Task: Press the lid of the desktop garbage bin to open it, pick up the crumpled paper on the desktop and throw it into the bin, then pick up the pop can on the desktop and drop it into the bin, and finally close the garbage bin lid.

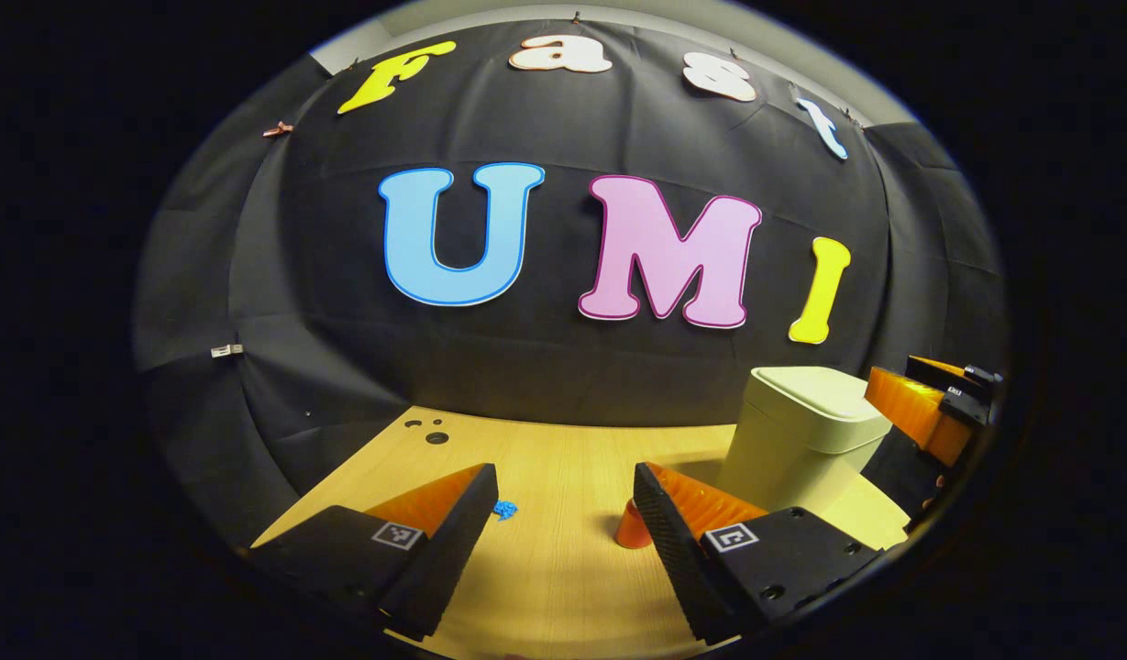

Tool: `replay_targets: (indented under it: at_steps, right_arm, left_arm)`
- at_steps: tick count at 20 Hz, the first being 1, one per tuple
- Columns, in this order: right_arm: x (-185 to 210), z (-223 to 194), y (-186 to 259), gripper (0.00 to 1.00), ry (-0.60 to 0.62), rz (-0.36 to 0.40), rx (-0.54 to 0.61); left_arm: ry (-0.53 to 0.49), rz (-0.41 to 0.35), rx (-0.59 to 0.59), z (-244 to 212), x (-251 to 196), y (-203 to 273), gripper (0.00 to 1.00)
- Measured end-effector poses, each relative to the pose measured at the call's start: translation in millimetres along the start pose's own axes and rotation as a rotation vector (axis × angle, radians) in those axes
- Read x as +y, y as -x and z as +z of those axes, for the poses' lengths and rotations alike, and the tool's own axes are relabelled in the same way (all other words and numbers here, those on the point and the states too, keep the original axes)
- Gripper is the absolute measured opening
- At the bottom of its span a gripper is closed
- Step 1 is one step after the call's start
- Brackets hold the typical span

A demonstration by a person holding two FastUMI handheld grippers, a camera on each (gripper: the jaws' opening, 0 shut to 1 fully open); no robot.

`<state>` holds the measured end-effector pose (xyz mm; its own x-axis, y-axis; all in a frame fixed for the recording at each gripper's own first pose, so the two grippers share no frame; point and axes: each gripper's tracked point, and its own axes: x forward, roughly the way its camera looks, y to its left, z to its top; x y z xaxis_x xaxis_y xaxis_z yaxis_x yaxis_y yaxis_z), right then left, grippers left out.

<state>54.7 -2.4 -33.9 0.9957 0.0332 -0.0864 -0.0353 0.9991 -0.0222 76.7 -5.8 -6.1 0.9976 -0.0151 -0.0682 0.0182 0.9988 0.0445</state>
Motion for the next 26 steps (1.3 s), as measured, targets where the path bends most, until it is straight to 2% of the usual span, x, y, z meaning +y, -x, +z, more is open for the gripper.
replay_targets:
  at_steps: [6,12,16,20,21,23,24,26]
  right_arm:
    - [2.5,-5.0,-0.8,0.97,0.007,0.001,0.020]
    - [3.6,-7.1,-0.5,0.92,0.017,-0.002,0.041]
    - [-0.9,-0.3,-0.2,0.73,0.044,-0.018,0.016]
    - [6.2,-0.8,-2.5,0.56,0.048,0.019,0.021]
    - [7.0,-0.6,-2.1,0.48,0.049,0.024,0.027]
    - [4.3,-0.9,-2.3,0.39,0.047,0.016,0.029]
    - [3.2,0.9,-3.0,0.27,0.044,0.012,0.025]
    - [1.3,-0.4,-3.6,0.26,0.036,0.006,0.035]
  left_arm:
    - [-0.001,-0.006,0.005,-2.7,0.6,-1.3,0.96]
    - [-0.007,-0.013,0.011,-3.7,1.0,-4.3,0.96]
    - [-0.015,-0.021,0.015,-4.9,-1.1,-4.5,0.96]
    - [-0.028,-0.025,0.012,-3.4,-2.9,-4.5,0.96]
    - [-0.029,-0.027,0.010,-3.4,-3.5,-4.6,0.96]
    - [-0.031,-0.032,0.009,-3.2,-5.1,-5.4,0.96]
    - [-0.031,-0.033,0.008,-2.0,-5.4,-5.5,0.96]
    - [-0.031,-0.032,0.008,-2.4,-5.8,-6.3,0.96]
